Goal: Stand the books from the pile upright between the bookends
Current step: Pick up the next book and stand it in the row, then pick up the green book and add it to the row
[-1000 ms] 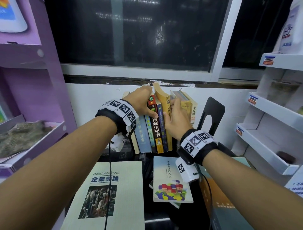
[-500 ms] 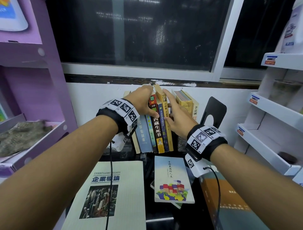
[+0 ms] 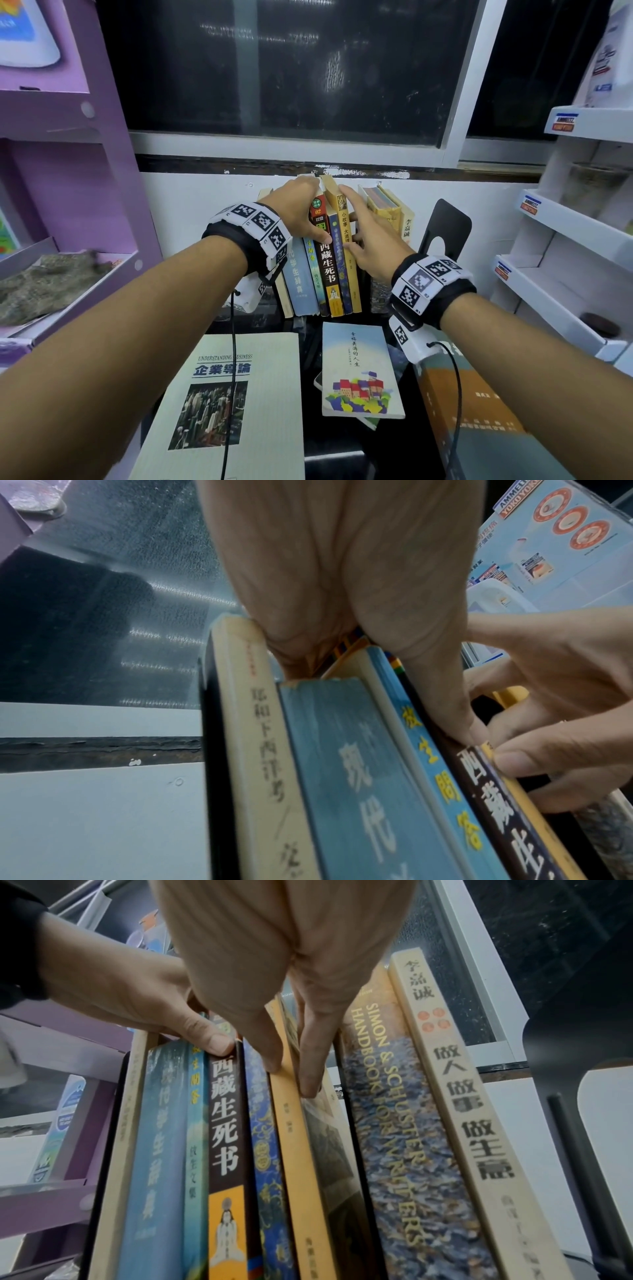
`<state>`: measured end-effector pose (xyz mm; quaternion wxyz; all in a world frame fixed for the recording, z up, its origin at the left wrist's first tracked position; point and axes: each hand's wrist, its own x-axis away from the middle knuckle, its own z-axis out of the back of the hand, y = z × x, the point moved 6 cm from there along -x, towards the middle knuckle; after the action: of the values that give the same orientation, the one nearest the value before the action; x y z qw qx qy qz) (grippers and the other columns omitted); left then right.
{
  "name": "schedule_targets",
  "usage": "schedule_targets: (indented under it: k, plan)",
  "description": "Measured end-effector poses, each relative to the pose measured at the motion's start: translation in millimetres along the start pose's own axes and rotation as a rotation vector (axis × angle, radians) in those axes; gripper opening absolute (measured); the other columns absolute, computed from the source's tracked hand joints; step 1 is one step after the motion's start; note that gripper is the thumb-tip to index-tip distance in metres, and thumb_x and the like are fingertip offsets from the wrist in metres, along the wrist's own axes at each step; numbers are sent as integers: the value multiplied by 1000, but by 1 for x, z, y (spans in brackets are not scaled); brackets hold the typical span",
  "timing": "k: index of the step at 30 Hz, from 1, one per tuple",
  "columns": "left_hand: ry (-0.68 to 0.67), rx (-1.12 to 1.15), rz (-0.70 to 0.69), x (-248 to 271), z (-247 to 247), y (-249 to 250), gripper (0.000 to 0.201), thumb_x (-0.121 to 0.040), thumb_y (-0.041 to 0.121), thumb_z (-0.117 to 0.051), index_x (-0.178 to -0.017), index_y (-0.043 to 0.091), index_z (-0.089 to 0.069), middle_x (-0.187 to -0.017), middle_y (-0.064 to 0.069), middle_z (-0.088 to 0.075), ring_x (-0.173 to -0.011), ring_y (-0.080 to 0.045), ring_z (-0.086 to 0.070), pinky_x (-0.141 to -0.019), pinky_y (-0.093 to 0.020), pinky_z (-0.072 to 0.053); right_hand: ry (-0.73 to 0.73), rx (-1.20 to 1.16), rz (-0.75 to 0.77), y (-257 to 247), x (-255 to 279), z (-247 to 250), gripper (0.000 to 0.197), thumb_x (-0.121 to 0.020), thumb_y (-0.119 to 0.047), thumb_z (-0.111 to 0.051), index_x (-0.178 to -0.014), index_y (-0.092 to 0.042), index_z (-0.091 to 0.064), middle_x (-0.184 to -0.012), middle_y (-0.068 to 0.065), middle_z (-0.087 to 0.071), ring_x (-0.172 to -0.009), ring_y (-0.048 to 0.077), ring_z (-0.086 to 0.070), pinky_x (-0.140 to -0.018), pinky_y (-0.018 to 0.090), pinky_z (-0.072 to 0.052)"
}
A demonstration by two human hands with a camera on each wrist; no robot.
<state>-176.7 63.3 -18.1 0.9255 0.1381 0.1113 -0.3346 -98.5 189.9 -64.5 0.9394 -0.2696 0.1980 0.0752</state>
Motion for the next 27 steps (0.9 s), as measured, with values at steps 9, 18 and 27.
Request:
schedule_targets:
  k: [9, 18, 27]
  plan:
    - [16, -31, -25, 28, 16, 19, 82, -61, 58, -86, -125, 20, -52, -133, -4, -53, -116, -21, -54, -98, -47, -50, 25, 85, 33, -3, 25, 24, 80, -94, -8, -61, -151, -43, -17, -136, 2, -45, -103, 17, -61, -96, 41, -53]
    - [53, -21, -145, 85, 16, 69, 103, -68, 60, -81, -148, 9, -40, -152, -5, -38, -139, -21, -35, -114, -42, -37, -33, 318, -6, 9, 106, 77, 68, -92, -29, -67, -148, -36, -29, -139, -2, -47, -121, 22, -55, -98, 48, -49]
    - [-236, -32, -189, 121, -47, 133, 99, -74, 68, -70, -150, 14, -37, -154, -8, -37, -142, -25, -35, -114, -38, -33, -158, 459, -189, 61, 195, 115, 60, -89, -49, -67, -141, -32, -42, -131, -3, -50, -118, 18, -52, -97, 42, -48]
